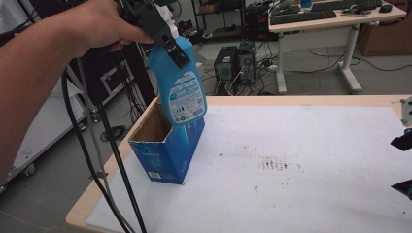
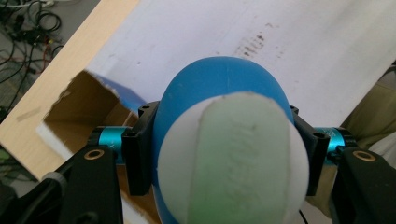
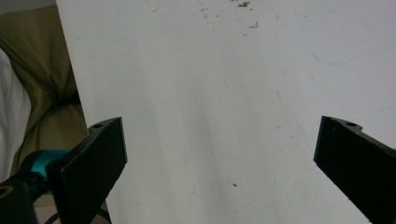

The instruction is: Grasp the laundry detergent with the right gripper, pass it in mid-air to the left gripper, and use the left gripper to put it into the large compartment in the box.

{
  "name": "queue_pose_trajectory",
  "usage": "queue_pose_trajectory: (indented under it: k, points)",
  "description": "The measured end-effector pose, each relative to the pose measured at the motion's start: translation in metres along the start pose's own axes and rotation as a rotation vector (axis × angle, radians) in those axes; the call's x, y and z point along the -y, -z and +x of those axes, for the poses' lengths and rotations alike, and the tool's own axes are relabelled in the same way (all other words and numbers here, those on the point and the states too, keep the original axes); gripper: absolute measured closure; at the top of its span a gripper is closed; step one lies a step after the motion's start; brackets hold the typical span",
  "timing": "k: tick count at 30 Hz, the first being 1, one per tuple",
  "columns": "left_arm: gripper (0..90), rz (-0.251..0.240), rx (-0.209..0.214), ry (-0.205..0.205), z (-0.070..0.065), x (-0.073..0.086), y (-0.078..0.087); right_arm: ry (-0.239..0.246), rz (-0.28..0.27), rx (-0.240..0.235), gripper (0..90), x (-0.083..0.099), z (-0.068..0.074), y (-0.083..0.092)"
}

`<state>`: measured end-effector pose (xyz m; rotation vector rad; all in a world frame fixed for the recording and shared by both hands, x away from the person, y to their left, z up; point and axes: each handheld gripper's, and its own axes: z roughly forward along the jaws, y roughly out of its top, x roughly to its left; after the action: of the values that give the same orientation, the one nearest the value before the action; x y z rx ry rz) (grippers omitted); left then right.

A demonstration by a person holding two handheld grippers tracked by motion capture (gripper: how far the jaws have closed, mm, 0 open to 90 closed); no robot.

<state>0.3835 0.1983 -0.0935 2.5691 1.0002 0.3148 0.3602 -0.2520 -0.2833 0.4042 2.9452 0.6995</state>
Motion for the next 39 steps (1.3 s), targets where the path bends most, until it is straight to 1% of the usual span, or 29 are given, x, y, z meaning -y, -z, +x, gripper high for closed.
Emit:
queue_pose_trajectory:
  k: [2, 3, 4, 6, 10, 12, 16, 21, 25, 30, 33, 34, 35, 36, 37, 38, 39]
  points:
    - [37.7, -0.010, -0.003, 0.024, 0.007, 0.007, 0.005, -0.005, 0.002, 0.003, 1.6, -0.001, 0.000, -0.001]
    - [37.7, -0.010, -0.003, 0.024, 0.007, 0.007, 0.005, -0.005, 0.002, 0.003, 1.6, -0.001, 0.000, -0.001]
    - [37.7, -0.012, -0.017, 0.054, 0.016, 0.017, 0.011, -0.006, 0.005, 0.001, 1.6, -0.002, -0.001, -0.002]
    - [37.7, -0.006, -0.026, 0.063, 0.021, 0.022, 0.014, -0.008, 0.008, 0.000, 1.6, -0.002, -0.001, -0.002]
    - [37.7, -0.004, -0.052, 0.102, 0.033, 0.036, 0.022, -0.008, 0.010, 0.003, 1.6, -0.004, -0.002, -0.004]
    - [37.7, -0.006, -0.060, 0.118, 0.037, 0.041, 0.024, -0.006, 0.013, 0.006, 1.6, -0.005, -0.003, -0.005]
    - [37.8, -0.005, -0.079, 0.134, 0.043, 0.050, 0.026, 0.002, 0.014, 0.004, 1.6, -0.009, -0.003, -0.007]
    - [37.8, -0.007, -0.081, 0.141, 0.048, 0.058, 0.024, 0.001, 0.013, 0.003, 1.6, -0.010, -0.005, -0.008]
    - [37.8, -0.002, -0.081, 0.144, 0.052, 0.063, 0.016, -0.002, 0.013, 0.006, 1.6, -0.010, -0.006, -0.008]
    - [37.8, 0.009, -0.071, 0.140, 0.054, 0.067, 0.000, -0.002, 0.016, 0.007, 1.6, -0.011, -0.006, -0.009]
    - [37.8, 0.009, -0.067, 0.123, 0.054, 0.070, -0.013, -0.001, 0.018, 0.009, 1.6, -0.012, -0.005, -0.010]
    - [37.8, 0.013, -0.062, 0.112, 0.054, 0.071, -0.020, -0.001, 0.016, 0.009, 1.6, -0.012, -0.005, -0.010]
    - [37.8, 0.013, -0.062, 0.112, 0.054, 0.071, -0.020, -0.001, 0.016, 0.009, 1.6, -0.012, -0.005, -0.010]
    - [37.8, 0.019, -0.054, 0.103, 0.055, 0.074, -0.029, -0.002, 0.014, 0.008, 1.6, -0.011, -0.005, -0.011]
    - [37.8, 0.019, -0.051, 0.105, 0.055, 0.076, -0.034, -0.008, 0.018, 0.012, 1.6, -0.011, -0.005, -0.011]
    - [37.8, 0.026, -0.046, 0.095, 0.056, 0.078, -0.042, -0.006, 0.018, 0.012, 1.6, -0.011, -0.005, -0.012]
    - [37.8, 0.030, -0.043, 0.093, 0.056, 0.080, -0.049, -0.010, 0.023, 0.010, 1.6, -0.010, -0.005, -0.012]
